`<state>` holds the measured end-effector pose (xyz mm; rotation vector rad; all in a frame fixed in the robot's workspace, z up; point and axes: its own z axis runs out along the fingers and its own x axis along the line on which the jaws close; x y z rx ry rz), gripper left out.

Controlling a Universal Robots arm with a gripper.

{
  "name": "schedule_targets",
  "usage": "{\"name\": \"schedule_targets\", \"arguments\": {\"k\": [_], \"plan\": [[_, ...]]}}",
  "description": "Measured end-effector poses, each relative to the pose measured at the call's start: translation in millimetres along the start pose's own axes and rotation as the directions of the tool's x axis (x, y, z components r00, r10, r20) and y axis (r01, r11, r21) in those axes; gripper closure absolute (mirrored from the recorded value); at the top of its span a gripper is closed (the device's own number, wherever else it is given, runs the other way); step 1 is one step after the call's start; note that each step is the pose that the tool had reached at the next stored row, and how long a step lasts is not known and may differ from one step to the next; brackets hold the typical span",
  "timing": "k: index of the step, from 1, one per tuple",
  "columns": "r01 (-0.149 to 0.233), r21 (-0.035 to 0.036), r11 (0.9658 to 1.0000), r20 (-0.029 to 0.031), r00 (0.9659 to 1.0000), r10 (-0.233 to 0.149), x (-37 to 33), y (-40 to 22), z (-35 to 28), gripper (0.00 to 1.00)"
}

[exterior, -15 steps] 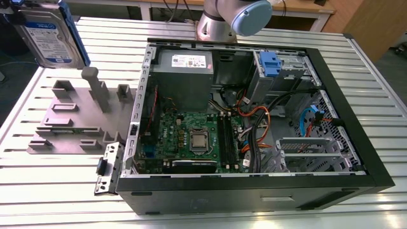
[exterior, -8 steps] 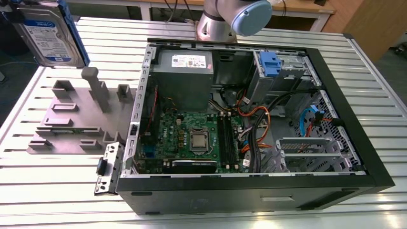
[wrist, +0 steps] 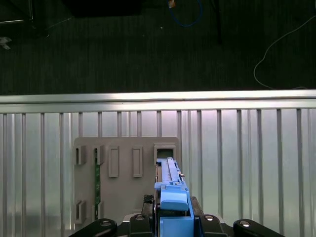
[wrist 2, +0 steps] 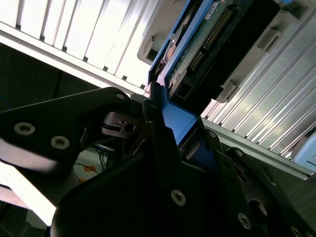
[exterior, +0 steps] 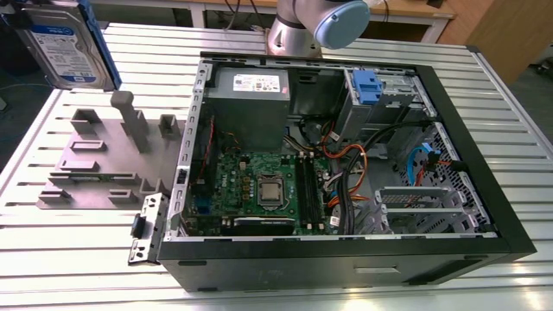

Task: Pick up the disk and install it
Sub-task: 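Pick up the disk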

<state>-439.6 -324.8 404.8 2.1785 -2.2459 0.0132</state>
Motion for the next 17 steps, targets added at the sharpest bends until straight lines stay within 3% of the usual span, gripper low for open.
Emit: {"name": "schedule_targets", "arguments": {"k": [17], "plan": [[0.0,-0.0001,1.0,0.0,1.0,0.0,0.1,0.0,-5.0,0.64]]}}
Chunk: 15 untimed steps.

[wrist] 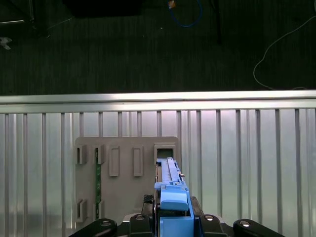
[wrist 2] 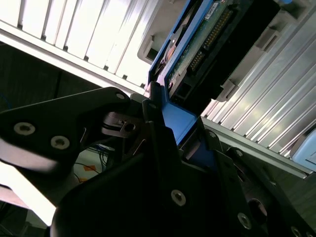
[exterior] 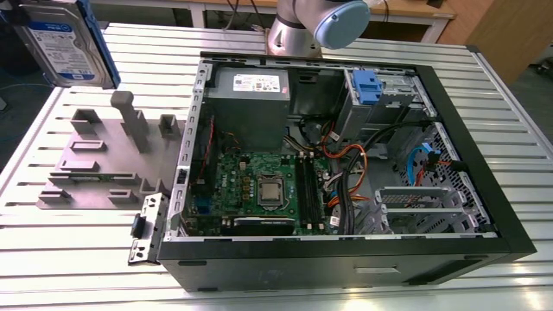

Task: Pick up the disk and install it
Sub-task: 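Pick up the disk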

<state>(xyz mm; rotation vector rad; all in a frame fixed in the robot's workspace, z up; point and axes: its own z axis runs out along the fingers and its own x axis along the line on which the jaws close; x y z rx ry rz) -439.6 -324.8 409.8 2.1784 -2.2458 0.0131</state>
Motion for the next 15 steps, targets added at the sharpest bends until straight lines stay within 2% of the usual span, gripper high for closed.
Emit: {"name": "schedule_targets", "arguments": {"k": [15], "plan": [[0.0,0.0,1.0,0.0,1.0,0.0,0.1,0.0,-4.7,0.64]]}}
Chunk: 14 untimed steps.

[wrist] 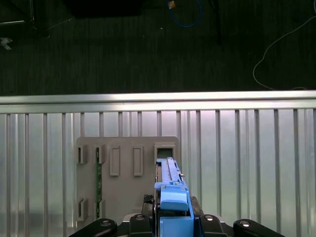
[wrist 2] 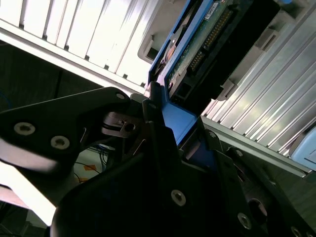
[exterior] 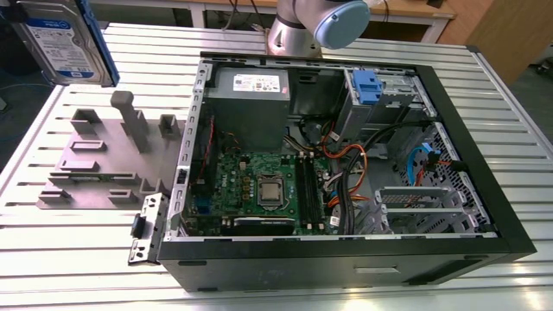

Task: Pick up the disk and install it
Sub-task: 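Pick up the disk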

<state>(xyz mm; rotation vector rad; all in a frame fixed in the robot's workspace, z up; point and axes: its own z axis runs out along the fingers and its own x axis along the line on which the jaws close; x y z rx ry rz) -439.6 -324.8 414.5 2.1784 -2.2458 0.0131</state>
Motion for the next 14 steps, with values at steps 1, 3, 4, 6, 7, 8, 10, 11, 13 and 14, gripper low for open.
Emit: {"name": "schedule_targets", "arguments": {"k": [1,3,4,6,7,8,10,11,13,14], "plan": [[0.0,0.0,1.0,0.0,1.0,0.0,0.0,0.0,-0.4,0.64],[0.0,0.0001,1.0,0.0,1.0,0.0,0.0,0.0,-1.1,0.64],[0.0,0.0,1.0,0.0,1.0,0.0,0.0,0.0,-1.5,0.64],[0.0,0.0,1.0,0.0,1.0,0.0,0.0,0.0,-2.3,0.64],[0.0,0.0001,1.0,0.0,1.0,0.0,0.0,0.0,-2.6,0.64],[0.0,0.0,1.0,0.0,1.0,0.0,0.1,0.0,-3.0,0.64],[0.0,0.0001,1.0,0.0,1.0,0.0,0.1,0.0,-3.7,0.64],[0.0,0.0001,1.0,0.0,1.0,0.0,0.1,0.0,-4.0,0.64],[0.0,0.0,1.0,0.0,1.0,0.0,0.1,0.0,-4.7,0.64],[0.0,0.0001,1.0,0.0,1.0,0.0,0.1,0.0,-5.0,0.64]]}}
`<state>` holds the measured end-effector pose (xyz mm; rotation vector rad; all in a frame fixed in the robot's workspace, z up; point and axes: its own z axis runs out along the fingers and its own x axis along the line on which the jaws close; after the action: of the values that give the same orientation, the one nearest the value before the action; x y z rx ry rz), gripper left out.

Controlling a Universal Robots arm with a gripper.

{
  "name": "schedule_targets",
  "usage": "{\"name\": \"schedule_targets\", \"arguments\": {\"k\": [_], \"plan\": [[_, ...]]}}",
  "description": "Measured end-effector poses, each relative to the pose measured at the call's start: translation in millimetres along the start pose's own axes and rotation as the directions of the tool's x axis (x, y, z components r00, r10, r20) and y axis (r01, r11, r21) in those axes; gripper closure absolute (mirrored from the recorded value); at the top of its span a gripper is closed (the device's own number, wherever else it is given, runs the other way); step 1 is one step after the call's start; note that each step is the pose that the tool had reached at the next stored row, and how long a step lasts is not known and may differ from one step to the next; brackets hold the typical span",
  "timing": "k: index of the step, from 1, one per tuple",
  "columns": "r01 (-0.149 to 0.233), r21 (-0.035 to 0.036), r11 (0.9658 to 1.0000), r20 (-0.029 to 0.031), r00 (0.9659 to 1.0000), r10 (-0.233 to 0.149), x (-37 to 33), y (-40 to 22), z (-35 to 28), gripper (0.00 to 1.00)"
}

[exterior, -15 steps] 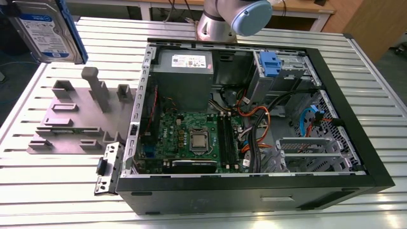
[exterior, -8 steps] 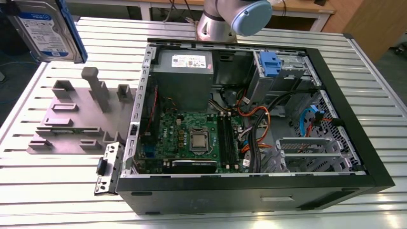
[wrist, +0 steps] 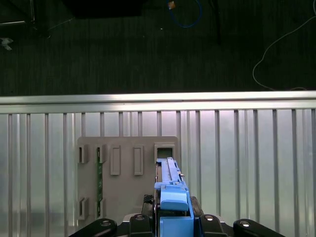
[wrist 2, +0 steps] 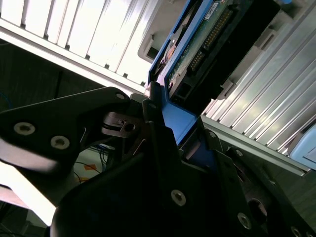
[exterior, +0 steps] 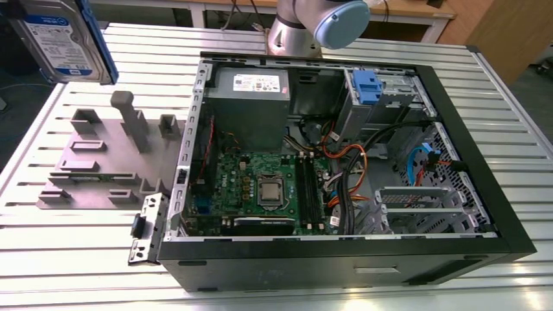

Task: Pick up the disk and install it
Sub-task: 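Pick up the disk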

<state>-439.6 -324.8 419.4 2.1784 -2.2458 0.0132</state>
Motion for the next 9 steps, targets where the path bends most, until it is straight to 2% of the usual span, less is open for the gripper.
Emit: {"name": "schedule_targets", "arguments": {"k": [9], "plan": [[0.0,0.0,1.0,0.0,1.0,0.0,0.0,0.0,-2.6,0.64]]}}
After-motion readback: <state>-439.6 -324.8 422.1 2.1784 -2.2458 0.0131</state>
